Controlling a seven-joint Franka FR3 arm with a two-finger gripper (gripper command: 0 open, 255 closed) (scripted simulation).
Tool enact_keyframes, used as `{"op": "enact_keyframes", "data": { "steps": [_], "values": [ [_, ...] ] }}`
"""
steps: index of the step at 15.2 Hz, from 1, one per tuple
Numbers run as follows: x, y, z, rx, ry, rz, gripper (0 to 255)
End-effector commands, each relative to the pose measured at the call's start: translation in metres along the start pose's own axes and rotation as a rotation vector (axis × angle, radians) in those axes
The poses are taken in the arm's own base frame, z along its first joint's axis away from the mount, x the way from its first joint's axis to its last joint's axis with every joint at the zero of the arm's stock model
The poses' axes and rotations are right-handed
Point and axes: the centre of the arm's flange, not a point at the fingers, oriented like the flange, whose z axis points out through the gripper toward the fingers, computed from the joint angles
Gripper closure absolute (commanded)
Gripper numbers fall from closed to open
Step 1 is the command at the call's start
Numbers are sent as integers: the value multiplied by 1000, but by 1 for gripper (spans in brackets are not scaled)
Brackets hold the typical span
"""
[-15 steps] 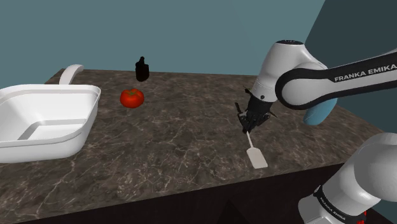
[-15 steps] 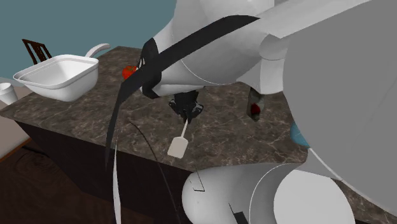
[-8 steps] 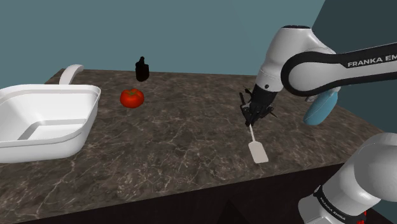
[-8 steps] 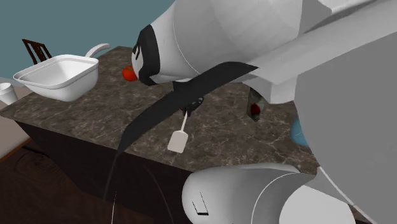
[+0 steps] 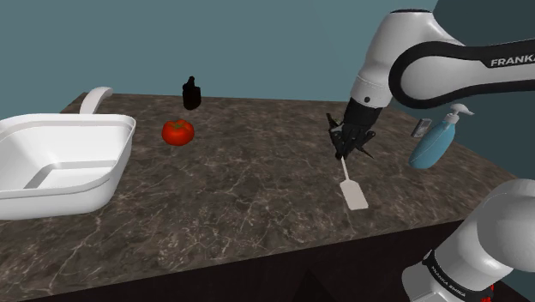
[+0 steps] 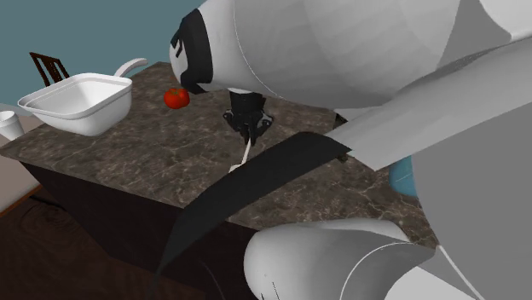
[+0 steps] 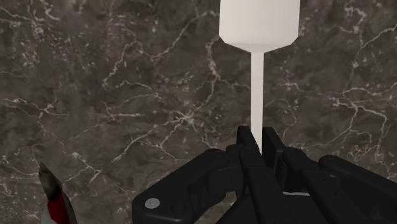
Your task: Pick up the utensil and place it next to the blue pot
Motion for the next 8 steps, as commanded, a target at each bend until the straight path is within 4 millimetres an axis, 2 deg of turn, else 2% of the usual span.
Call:
{"op": "enact_keyframes", "data": {
  "steps": [1,8],
  "values": [
    [1,0,-12,0,0,0,255],
    [4,0,-49,0,0,0,255]
  ]
}}
